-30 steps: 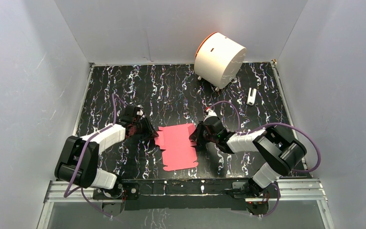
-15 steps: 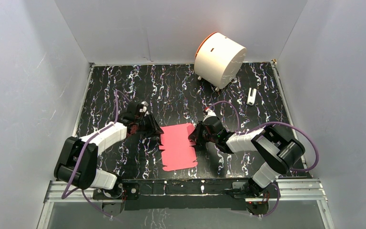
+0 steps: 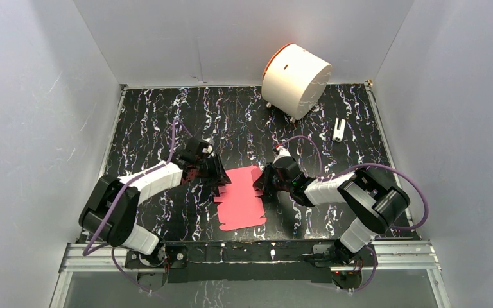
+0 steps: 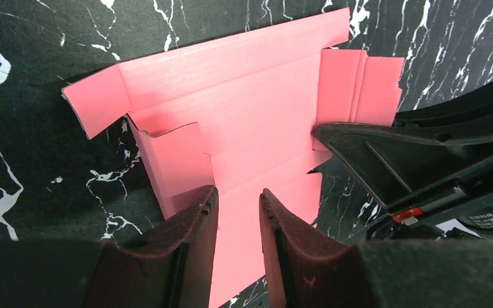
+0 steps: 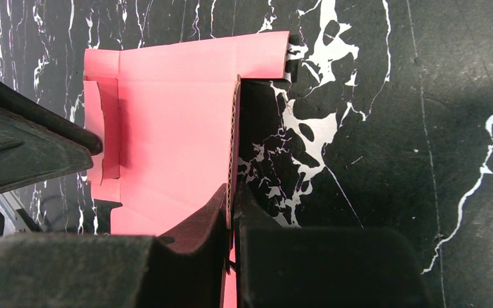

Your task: Fold the paper box

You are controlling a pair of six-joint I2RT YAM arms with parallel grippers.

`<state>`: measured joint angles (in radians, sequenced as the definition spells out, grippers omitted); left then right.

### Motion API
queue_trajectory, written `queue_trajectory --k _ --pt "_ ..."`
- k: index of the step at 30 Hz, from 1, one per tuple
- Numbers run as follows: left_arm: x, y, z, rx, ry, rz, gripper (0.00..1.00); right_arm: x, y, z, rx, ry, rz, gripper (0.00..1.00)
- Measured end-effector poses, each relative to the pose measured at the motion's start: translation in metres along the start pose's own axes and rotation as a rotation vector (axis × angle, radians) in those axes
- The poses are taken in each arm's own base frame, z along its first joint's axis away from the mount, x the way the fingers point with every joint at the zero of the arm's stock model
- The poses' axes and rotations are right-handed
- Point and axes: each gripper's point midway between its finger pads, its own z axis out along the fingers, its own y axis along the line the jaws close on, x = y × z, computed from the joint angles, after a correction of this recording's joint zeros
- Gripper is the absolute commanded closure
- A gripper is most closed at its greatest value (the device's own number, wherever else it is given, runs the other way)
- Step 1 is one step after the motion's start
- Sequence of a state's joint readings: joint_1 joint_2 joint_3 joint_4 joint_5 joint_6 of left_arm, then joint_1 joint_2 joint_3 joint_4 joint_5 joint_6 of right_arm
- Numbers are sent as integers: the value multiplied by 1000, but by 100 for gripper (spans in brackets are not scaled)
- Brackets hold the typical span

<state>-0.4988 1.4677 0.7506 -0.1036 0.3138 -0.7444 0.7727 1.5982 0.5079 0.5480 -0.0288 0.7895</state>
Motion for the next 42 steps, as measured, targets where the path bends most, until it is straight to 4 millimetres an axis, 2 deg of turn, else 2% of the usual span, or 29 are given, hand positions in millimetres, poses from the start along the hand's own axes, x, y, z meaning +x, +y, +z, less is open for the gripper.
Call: queue_trajectory --k 7,12,15,18,22,25,28,35,39,42 --pt "0 5 3 -27 -3 0 70 0 0 0 -1 0 0 84" --pt "-5 8 -7 -64 -41 20 66 0 0 0 -1 0 -4 81" --pt "-17 2 -21 -70 -95 45 64 0 0 -3 6 3 -8 73" --pt "-31 -13 -36 -45 -150 71 61 -2 0 -7 18 -2 -13 66" --pt "-43 -30 -45 -6 -184 86 58 -9 -3 -15 51 -23 -30 54" --pt "-46 -37 -47 14 -184 93 57 -18 -4 -23 78 -54 -49 41" --pt "-44 -36 -42 15 -165 94 55 -27 -5 -30 101 -75 -70 33" --pt "-37 -28 -16 11 -97 83 54 -63 -4 -34 107 -104 -85 28" --pt "-32 -20 1 -4 -52 75 55 -79 -3 -26 88 -89 -68 28" --pt "-27 -12 13 -22 -22 70 55 -84 -1 -16 72 -61 -64 28"
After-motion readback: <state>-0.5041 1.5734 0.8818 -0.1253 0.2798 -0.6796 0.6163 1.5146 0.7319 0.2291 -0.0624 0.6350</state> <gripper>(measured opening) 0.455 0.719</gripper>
